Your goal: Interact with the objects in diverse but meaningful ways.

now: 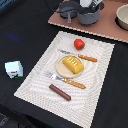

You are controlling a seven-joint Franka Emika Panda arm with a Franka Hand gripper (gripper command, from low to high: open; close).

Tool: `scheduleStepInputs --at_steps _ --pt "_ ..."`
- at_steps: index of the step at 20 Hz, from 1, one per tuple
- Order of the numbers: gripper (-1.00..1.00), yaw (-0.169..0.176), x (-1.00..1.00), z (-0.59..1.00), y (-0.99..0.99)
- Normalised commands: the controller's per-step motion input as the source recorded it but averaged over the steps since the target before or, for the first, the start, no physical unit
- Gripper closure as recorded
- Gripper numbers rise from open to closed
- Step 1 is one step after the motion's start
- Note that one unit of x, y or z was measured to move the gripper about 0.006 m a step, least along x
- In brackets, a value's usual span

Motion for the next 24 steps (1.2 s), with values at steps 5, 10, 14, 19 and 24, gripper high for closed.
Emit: scheduleStepInputs --at_steps 5,10,14,19,24 --pt "1.0 0.041 0.09 0.0 0.58" --pt "1.0 0.037 0.13 0.0 0.55" --pt "-1.0 0.015 0.29 0.02 0.5" --pt "-1.0 -0.013 0.47 0.25 0.44" --pt "-1.0 -0.069 0.66 0.89 0.44"
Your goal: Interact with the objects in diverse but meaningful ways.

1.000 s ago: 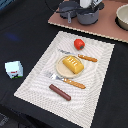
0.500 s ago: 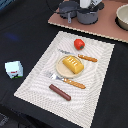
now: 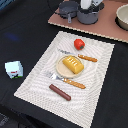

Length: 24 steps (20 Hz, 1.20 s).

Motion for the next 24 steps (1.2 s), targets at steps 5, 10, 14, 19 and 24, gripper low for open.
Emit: scheduleStepInputs --at_steps 5,10,14,19,24 --pt "-1.0 -0.069 0.54 1.0 0.33" --pt "-1.0 -0.011 0.25 0.57 0.12" --pt "-1.0 0.0 0.32 0.47 0.03" --pt "-1.0 0.0 0.35 0.12 -0.41" --pt "-1.0 0.0 0.19 0.34 -0.92"
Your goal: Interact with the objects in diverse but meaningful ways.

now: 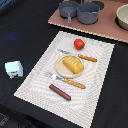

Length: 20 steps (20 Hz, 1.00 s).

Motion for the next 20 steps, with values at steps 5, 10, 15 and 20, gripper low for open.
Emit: scheduleStepInputs --at_steps 5,10,15,20 --pt "-1.0 0.0 0.18 0.68 -0.94" --pt "-1.0 -0.004 0.13 0.87 -0.85" --pt "-1.0 -0.007 -0.01 0.48 -0.88" --pt "-1.0 -0.026 -0.05 -0.09 -0.92"
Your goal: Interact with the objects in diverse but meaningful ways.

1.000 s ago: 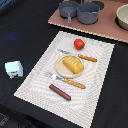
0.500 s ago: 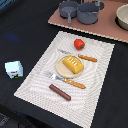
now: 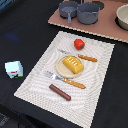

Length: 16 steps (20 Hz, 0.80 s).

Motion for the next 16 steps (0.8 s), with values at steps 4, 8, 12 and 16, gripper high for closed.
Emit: scheduleStepInputs --at_steps 4,8,12,16 --pt "-1.0 -0.004 0.0 -0.17 -0.92" --pt "-1.0 0.0 0.01 -0.24 -0.79" --pt "-1.0 0.001 -0.05 -0.45 -0.45" --pt "-1.0 0.0 -0.07 -0.48 -0.22"
